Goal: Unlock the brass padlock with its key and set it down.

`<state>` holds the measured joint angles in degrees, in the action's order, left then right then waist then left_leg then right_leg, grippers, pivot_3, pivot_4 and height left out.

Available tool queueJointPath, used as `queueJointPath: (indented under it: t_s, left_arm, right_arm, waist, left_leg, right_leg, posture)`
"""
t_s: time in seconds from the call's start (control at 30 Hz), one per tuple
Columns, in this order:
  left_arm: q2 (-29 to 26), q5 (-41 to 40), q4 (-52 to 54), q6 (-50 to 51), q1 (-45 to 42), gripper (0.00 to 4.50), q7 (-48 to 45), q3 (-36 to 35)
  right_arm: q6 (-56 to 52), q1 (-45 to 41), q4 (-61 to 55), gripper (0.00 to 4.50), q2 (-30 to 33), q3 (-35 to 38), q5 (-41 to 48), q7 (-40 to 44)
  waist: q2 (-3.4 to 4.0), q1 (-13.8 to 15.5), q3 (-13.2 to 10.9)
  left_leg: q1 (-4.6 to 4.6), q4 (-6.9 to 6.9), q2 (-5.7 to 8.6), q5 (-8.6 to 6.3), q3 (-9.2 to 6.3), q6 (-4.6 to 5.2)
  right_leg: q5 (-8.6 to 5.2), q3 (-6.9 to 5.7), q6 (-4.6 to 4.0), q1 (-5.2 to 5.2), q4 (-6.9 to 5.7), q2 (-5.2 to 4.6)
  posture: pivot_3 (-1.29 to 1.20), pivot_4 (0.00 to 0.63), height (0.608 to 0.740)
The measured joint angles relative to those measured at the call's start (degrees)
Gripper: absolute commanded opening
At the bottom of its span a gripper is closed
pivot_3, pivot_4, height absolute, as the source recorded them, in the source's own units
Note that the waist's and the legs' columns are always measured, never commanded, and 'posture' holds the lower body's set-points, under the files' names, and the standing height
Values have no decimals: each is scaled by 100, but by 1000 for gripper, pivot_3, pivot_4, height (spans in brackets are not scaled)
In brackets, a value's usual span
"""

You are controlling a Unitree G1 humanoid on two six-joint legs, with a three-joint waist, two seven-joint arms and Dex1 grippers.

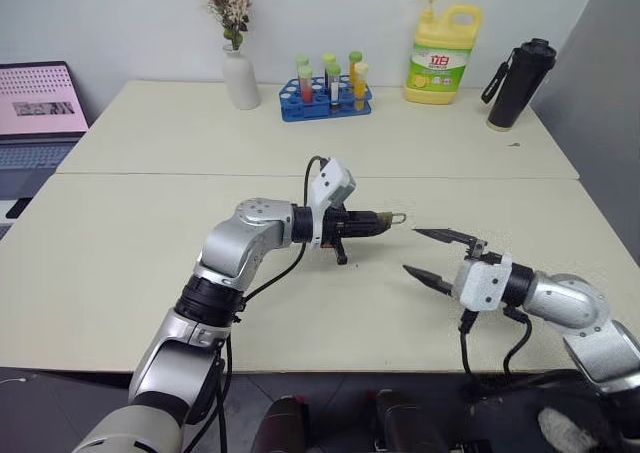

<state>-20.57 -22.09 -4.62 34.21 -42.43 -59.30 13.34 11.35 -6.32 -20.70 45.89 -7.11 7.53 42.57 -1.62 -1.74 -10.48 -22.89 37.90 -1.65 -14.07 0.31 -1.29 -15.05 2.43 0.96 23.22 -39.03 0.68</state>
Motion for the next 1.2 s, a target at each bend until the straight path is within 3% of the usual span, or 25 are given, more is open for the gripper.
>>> queueJointPath:
  t_s: [0.23, 0.47, 1.2]
  left_arm:
    - [-193, 61, 100, -417, 166, 147, -555, 150]
    - [-250, 33, 422, -425, 255, 147, -676, 150]
    - [-375, -188, 739, -212, 408, 147, -818, 149]
  right_arm:
    - [-2042, -196, -580, 3, -132, 383, 1580, 124]
    - [-3151, -510, -708, 0, -123, 605, 2334, 273]
    - [-3320, -853, -378, 0, -143, 572, 2114, 903]
  waist:
    - [0, 3, 0]
    - [0, 11, 0]
    - [0, 8, 0]
  left_leg:
    - [-2, -1, -2, 0, -4, 0]
    - [-4, -1, -2, 0, -4, 1]
    - [-4, -2, -1, -1, -5, 1]
  right_leg:
    - [0, -3, 0, 1, 1, 1]
    - [-1, -3, 1, 1, 5, 0]
    - [-1, -6, 1, 2, 5, 2]
  posture:
    - [0, 150, 740]
    - [0, 150, 740]
    - [0, 150, 740]
